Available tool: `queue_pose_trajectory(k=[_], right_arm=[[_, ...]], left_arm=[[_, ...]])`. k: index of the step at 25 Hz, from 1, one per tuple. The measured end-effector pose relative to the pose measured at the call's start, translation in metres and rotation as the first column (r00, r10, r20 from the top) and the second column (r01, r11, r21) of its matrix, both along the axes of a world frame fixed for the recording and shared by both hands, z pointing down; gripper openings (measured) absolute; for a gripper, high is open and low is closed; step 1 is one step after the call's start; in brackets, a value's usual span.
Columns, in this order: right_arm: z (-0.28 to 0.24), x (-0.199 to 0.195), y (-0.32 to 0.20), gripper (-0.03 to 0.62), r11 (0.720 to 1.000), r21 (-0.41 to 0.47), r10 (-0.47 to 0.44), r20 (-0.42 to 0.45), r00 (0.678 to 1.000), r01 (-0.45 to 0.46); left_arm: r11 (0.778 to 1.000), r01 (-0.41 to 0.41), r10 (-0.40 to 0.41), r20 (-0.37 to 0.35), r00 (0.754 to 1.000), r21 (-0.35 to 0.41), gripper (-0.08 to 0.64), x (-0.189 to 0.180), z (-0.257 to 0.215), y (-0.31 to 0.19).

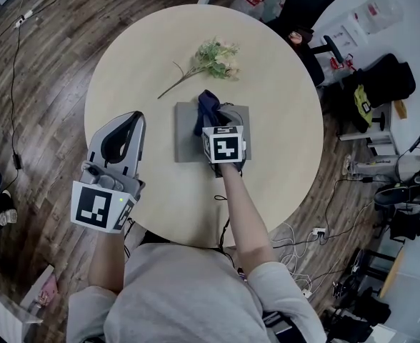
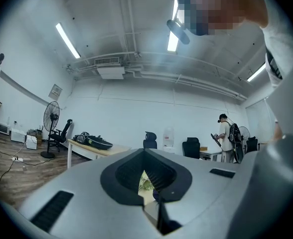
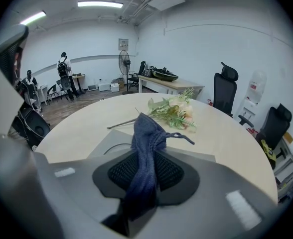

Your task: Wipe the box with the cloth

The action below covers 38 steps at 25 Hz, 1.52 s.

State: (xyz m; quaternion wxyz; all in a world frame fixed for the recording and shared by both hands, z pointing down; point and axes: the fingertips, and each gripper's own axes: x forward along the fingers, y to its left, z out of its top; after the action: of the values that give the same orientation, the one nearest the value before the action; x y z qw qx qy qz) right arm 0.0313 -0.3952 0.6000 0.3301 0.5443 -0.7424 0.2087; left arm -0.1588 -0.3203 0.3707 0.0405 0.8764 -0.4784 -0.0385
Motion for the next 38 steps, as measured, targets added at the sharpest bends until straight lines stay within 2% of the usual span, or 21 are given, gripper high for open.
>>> queue_pose_trajectory(k=[8,13,17,23,27,38], right_arm=[[0.001,0.013,0.002,0.11,1.0,-0.008,0.003,0.015,1.0,-0.003],[0.002,0.038,0.002,0.11,1.0,-0.012,0.005,-0.054,0.999,-0.006],[0.005,0.06,0.004,0.109,0.999,-0.028,0.033,-0.053,0.998,-0.035],[0.008,0.089,0.008,0.109,0.999,-0.011,0.047,-0.111,0.993,-0.049],[0.007,0.103,0.01,0.11,0.996,-0.02,0.08,-0.08,0.994,-0.082],[0.0,0.114,0.013,0.11,0.995,-0.016,0.096,-0.048,0.994,-0.097]], left_arm=[[1.0,0.01,-0.01,0.003,1.0,0.001,0.008,0.012,0.0,0.006],[1.0,0.014,-0.014,0.003,1.0,-0.001,0.008,0.02,-0.003,0.009],[1.0,0.005,-0.005,0.004,1.0,0.0,0.008,0.03,-0.003,0.012],[1.0,0.0,0.0,0.009,1.0,0.002,0.008,0.039,-0.002,0.017],[1.0,0.0,0.0,0.014,1.0,0.004,0.008,0.045,-0.005,0.017],[1.0,0.022,-0.022,0.022,1.0,0.005,0.008,0.044,-0.008,0.017]])
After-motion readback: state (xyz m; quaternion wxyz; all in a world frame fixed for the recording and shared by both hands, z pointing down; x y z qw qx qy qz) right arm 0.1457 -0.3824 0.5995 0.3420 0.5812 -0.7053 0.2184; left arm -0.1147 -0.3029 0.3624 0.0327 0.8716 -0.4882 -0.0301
